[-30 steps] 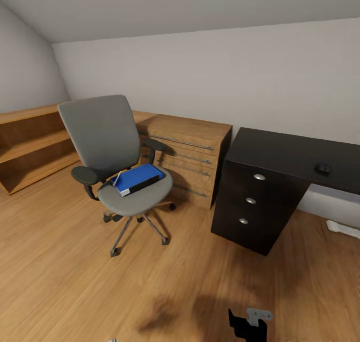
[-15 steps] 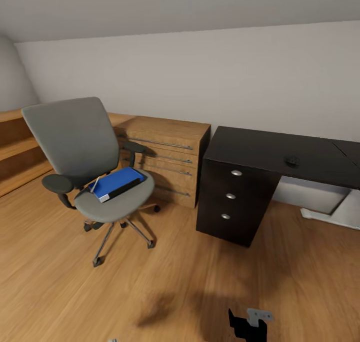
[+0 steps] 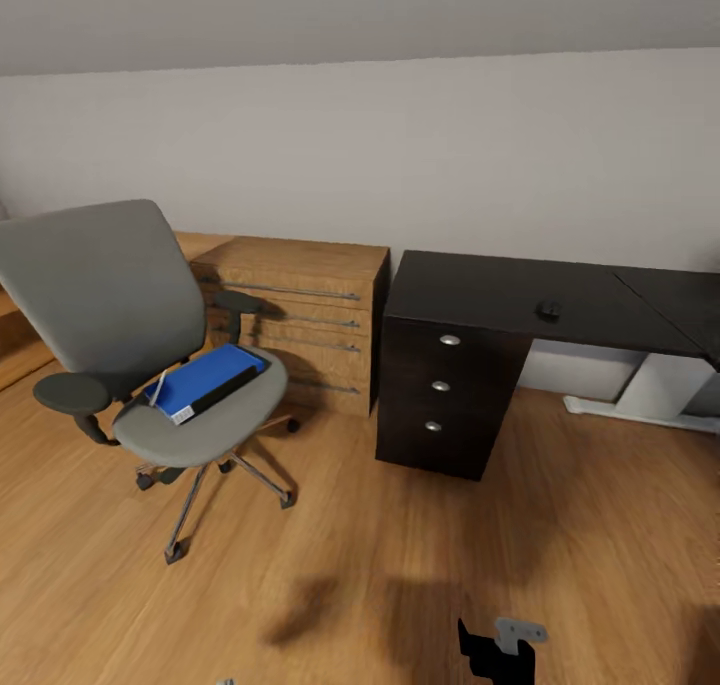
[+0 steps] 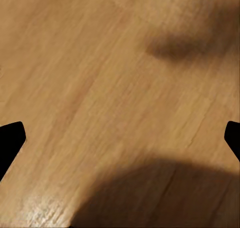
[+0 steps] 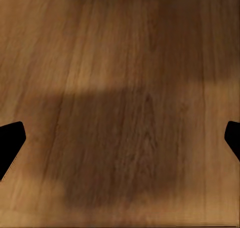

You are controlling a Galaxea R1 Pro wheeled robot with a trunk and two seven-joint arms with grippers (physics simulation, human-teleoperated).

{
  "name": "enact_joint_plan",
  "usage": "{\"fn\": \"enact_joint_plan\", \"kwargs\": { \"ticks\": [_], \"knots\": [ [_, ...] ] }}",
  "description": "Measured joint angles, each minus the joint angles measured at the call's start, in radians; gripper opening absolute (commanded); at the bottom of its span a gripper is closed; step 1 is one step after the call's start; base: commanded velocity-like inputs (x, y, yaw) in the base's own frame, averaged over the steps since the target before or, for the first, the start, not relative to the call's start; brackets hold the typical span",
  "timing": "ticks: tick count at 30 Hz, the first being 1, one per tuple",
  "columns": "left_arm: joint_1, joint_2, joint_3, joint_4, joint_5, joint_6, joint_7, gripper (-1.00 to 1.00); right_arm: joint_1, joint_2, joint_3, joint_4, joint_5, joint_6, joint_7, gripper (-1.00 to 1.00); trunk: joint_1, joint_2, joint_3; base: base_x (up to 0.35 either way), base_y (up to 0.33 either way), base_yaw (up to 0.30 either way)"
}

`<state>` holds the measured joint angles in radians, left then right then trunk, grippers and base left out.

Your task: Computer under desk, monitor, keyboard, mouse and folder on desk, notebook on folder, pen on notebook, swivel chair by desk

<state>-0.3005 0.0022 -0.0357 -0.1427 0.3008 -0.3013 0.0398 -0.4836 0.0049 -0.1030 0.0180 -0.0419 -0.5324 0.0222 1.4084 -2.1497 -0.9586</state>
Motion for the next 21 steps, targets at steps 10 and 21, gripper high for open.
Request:
{"fn": "enact_joint_plan", "kwargs": {
  "ticks": [10, 21],
  "knots": [
    [0.000, -0.002, 0.000, 0.001, 0.000, 0.000, -0.001, 1.00, 0.000, -0.002, 0.000, 0.000, 0.000, 0.000, 0.000, 1.00, 0.000, 0.000, 0.000, 0.021, 0.085, -0.269],
    [0.000, -0.002, 0.000, 0.005, 0.000, 0.001, -0.001, 1.00, 0.000, -0.003, -0.001, 0.000, -0.001, 0.000, -0.001, 1.00, 0.000, 0.000, 0.000, 0.002, 0.008, -0.277]
  ]
}}
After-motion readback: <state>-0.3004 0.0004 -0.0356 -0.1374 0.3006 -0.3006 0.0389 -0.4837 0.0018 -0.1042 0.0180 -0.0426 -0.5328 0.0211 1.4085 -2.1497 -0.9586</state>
